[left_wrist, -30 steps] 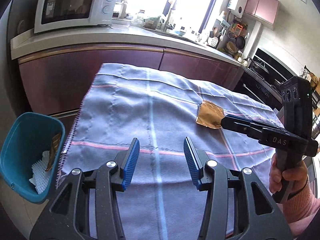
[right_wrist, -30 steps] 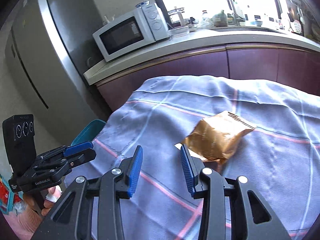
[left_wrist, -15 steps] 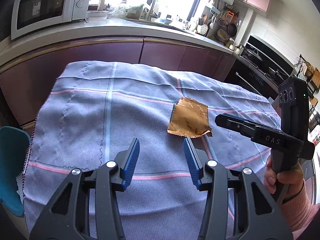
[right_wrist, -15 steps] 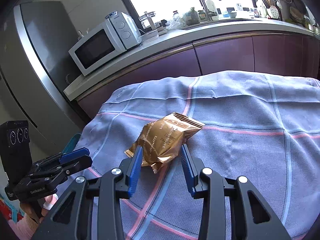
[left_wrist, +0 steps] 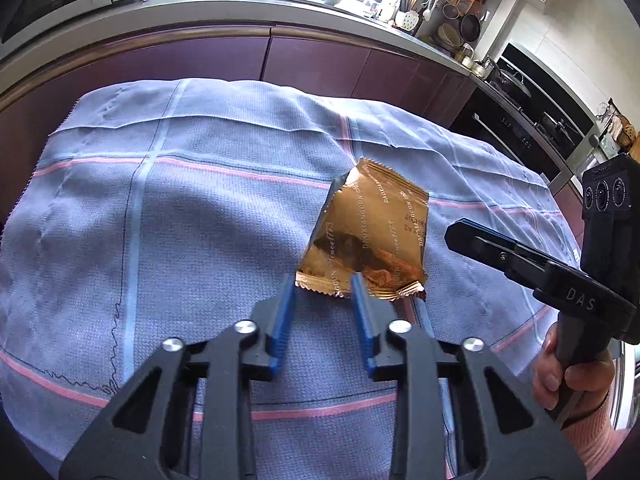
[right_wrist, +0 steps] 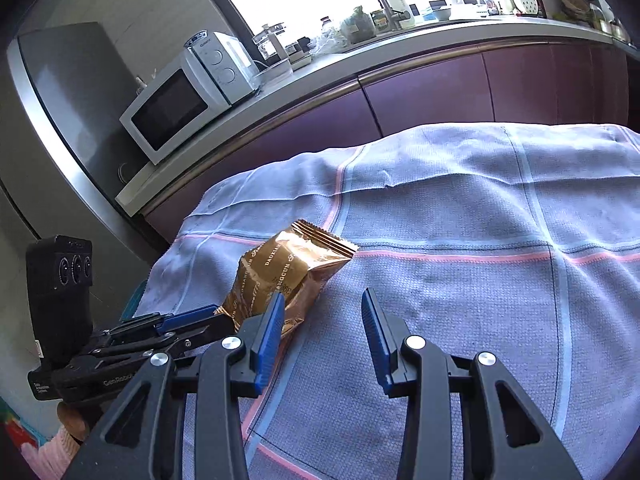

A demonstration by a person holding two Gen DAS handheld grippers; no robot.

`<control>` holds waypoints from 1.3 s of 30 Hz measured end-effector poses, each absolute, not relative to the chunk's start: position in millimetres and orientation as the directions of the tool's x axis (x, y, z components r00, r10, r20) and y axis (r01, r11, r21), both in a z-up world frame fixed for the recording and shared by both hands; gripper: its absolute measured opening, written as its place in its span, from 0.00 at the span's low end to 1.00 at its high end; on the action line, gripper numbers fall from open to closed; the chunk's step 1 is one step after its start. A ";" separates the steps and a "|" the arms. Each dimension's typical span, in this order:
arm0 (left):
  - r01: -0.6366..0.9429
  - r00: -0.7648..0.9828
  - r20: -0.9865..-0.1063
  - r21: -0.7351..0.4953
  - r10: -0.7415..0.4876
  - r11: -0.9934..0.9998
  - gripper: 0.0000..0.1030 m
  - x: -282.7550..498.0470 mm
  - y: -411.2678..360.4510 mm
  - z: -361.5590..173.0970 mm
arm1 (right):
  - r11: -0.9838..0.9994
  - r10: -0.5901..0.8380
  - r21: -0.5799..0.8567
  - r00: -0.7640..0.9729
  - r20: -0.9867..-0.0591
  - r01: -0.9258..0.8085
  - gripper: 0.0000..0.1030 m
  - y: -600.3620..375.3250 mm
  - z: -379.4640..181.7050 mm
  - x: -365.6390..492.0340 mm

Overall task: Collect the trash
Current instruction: 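Grasp a gold foil wrapper with the left gripper while the right grasps another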

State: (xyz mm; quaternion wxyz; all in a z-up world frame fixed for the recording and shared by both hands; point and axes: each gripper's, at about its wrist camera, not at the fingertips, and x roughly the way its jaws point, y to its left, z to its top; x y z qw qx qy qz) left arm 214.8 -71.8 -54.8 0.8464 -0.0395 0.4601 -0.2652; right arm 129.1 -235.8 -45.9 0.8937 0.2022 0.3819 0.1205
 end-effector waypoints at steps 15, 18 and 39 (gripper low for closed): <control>0.499 0.463 -0.730 -0.254 -0.502 0.829 0.02 177.8 -77.4 -42.5 | 0.860 0.435 0.501 0.645 -0.628 -0.091 0.42 -236.5 -50.7 137.8; 0.491 0.455 -0.732 -0.269 -0.507 0.829 0.02 178.8 -75.2 -45.4 | 0.853 0.463 0.510 0.610 -0.643 -0.110 0.44 -227.2 -55.0 147.8; 0.441 0.522 -0.677 -0.306 -0.519 0.843 0.04 153.7 -24.4 -22.9 | 0.866 0.474 0.460 0.617 -0.629 -0.196 0.14 -187.7 -41.2 142.6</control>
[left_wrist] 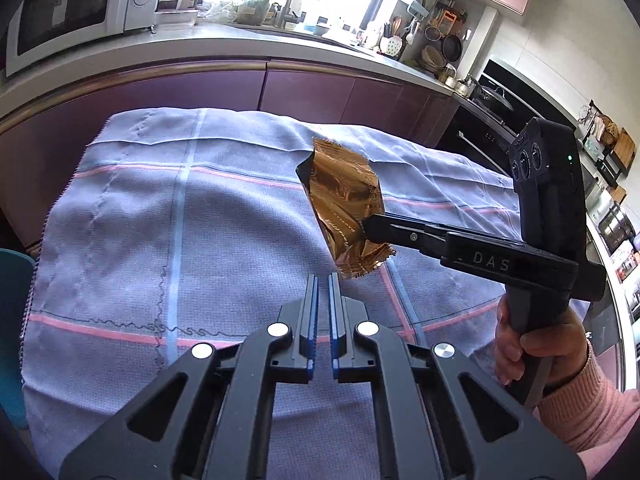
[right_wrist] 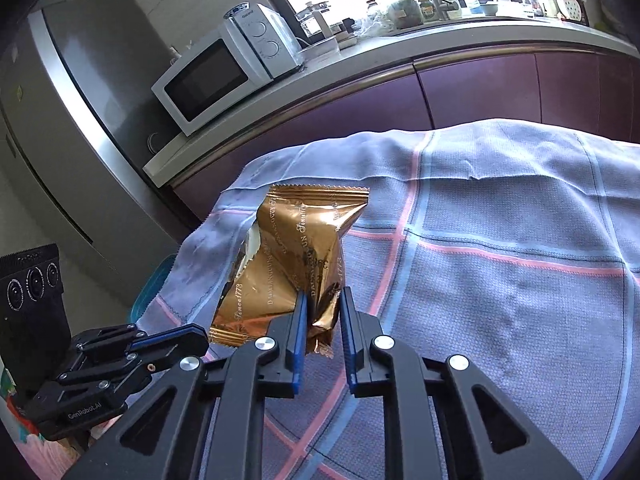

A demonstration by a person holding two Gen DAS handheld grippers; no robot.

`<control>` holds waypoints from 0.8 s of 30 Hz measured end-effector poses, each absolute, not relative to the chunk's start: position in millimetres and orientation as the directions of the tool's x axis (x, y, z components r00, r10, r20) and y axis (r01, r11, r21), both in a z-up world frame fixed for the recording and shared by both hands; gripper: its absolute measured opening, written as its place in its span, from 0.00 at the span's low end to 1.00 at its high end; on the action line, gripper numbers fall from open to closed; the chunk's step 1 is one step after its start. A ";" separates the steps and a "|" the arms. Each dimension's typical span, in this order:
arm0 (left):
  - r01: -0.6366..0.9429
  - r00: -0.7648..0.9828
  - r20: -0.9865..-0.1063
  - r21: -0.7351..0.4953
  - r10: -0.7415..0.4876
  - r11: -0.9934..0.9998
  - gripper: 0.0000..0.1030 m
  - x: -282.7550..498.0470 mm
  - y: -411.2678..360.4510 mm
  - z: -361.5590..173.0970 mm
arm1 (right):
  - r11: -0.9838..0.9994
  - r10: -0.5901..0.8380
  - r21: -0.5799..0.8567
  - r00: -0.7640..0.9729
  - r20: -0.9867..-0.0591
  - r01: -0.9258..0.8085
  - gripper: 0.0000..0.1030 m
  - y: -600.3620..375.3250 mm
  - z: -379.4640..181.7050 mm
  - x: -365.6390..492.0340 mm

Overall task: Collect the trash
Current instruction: 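Grasp a gold foil wrapper with the left gripper while the right grasps another, then carry both gold foil wrappers over to the teal bin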

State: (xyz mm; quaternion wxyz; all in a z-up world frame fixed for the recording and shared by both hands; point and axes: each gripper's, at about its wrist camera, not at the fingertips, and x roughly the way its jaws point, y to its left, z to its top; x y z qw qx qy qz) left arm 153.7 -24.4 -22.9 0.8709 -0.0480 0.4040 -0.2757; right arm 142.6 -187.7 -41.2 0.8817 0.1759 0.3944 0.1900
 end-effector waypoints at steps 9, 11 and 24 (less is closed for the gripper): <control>0.362 0.580 -0.650 -0.334 -0.490 0.870 0.11 127.9 36.7 -13.3 | 0.852 0.512 0.446 0.609 -0.605 -0.274 0.14 -149.0 -25.4 135.1; 0.344 0.593 -0.648 -0.333 -0.478 0.878 0.11 122.1 49.0 -13.6 | 0.848 0.524 0.440 0.601 -0.604 -0.296 0.14 -137.0 -22.9 134.8; 0.214 0.673 -0.629 -0.339 -0.390 0.916 0.11 86.8 132.4 -7.2 | 0.796 0.604 0.427 0.521 -0.603 -0.429 0.14 -54.8 -13.6 141.3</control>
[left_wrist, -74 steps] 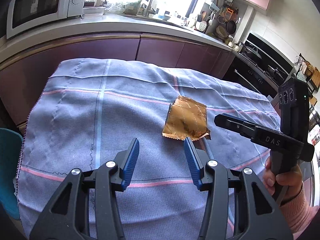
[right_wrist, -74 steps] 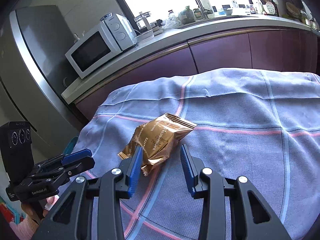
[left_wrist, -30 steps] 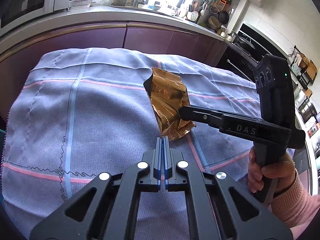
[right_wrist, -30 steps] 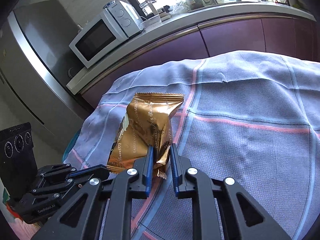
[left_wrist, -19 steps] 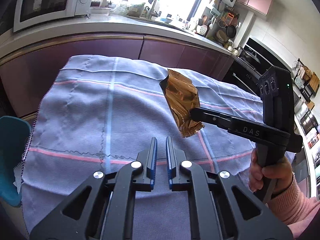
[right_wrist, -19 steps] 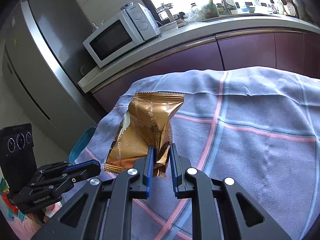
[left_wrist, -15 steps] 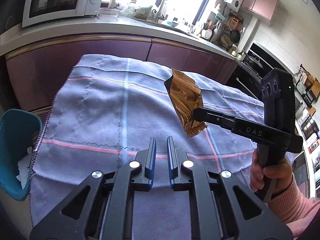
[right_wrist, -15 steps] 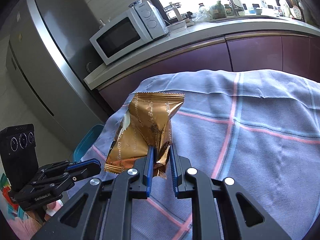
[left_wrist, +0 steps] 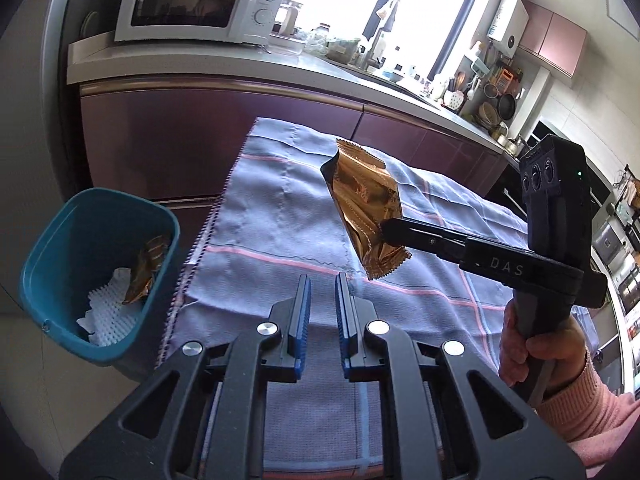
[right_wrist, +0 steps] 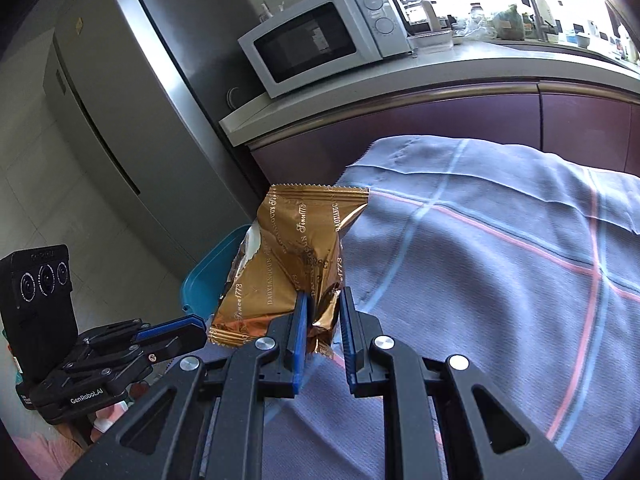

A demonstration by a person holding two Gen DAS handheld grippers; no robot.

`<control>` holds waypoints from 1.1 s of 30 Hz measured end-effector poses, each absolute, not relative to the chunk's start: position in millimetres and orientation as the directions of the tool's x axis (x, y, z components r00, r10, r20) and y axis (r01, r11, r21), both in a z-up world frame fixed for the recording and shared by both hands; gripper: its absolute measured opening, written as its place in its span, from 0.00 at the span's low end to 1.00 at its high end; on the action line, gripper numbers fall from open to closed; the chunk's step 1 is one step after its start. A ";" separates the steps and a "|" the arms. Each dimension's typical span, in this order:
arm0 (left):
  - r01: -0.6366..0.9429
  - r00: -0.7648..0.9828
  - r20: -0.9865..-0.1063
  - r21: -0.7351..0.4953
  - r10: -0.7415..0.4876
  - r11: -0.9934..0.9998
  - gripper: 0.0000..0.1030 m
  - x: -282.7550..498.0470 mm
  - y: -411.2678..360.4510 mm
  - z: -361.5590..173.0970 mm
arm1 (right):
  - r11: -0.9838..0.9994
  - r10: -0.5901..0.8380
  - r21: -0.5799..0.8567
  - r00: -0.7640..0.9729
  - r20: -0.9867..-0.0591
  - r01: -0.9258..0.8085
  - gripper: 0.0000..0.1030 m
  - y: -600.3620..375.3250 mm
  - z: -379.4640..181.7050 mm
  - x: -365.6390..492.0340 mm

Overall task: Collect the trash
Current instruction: 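Carry both gold foil wrappers over to the teal bin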

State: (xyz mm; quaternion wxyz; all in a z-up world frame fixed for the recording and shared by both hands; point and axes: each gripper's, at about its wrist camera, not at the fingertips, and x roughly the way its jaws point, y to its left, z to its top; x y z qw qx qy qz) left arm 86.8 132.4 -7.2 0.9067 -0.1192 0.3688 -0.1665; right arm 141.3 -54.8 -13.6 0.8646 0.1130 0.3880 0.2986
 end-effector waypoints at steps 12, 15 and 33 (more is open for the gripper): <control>0.107 0.702 -0.640 -0.337 -0.311 0.935 0.14 73.6 174.9 -13.9 | 0.740 0.657 0.424 0.428 -0.620 -0.521 0.14 22.7 -11.4 155.2; 0.085 0.708 -0.642 -0.337 -0.295 0.938 0.14 71.3 182.7 -14.5 | 0.729 0.663 0.418 0.409 -0.627 -0.542 0.14 45.1 -12.0 160.0; -0.095 0.717 -0.675 -0.342 -0.174 0.935 0.14 83.6 246.0 -34.0 | 0.718 0.635 0.404 0.295 -0.714 -0.567 0.15 137.8 -43.2 187.6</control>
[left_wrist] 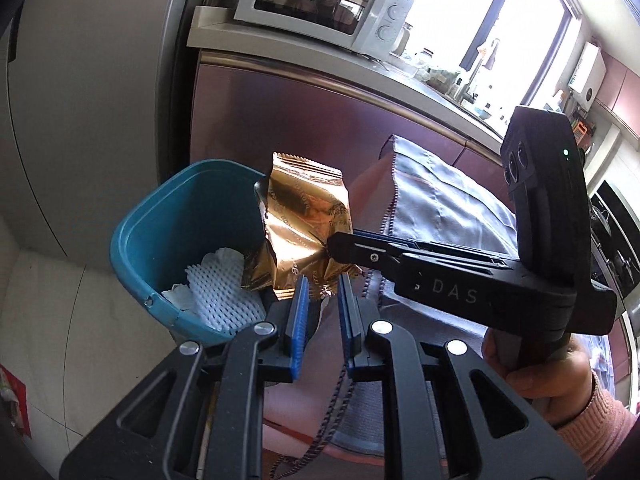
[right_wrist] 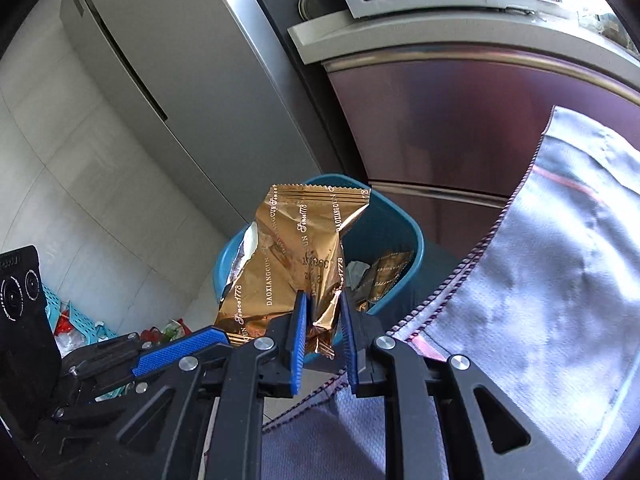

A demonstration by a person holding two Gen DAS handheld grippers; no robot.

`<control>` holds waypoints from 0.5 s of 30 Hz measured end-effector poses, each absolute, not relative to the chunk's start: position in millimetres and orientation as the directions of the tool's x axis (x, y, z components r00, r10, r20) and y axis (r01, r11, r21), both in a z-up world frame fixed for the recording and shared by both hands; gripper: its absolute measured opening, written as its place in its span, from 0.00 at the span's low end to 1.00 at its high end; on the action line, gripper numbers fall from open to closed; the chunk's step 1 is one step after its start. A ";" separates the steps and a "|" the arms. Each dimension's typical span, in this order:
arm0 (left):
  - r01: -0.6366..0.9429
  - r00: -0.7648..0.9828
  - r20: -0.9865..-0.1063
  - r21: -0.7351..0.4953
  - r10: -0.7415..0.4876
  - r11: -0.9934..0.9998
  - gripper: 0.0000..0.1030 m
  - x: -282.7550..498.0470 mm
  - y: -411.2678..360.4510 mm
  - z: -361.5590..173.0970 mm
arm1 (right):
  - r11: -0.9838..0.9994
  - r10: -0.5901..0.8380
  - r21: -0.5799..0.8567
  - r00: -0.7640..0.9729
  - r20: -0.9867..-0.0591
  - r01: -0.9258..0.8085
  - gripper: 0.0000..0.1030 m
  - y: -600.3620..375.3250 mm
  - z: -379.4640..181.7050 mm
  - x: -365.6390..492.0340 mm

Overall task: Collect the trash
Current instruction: 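Carry both gold foil wrappers over to the teal bin, then open the left gripper to drop its wrapper while the right drops its wrapper into the bin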

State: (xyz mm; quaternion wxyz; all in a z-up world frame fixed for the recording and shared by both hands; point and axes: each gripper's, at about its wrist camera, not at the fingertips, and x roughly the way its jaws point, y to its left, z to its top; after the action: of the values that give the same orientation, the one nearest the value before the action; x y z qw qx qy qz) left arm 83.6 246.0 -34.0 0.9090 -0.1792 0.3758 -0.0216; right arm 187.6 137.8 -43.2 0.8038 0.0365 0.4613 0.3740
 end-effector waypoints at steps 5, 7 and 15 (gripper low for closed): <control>-0.122 0.706 -0.689 -0.342 -0.160 0.932 0.14 87.7 256.2 -43.9 | 0.732 0.612 0.393 0.284 -0.738 -0.556 0.19 150.5 -53.1 193.4; -0.130 0.705 -0.693 -0.340 -0.154 0.931 0.13 89.1 258.1 -47.0 | 0.736 0.606 0.392 0.279 -0.745 -0.552 0.21 155.3 -55.1 196.4; -0.140 0.715 -0.685 -0.334 -0.139 0.932 0.31 84.1 260.9 -49.8 | 0.738 0.612 0.398 0.292 -0.735 -0.546 0.25 150.6 -54.9 190.9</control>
State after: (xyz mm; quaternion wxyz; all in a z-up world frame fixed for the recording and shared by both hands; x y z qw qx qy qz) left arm 84.1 260.9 -49.8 0.9075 -0.1844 0.3774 0.0004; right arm 190.9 150.6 -54.9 0.8031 0.0351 0.4731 0.3606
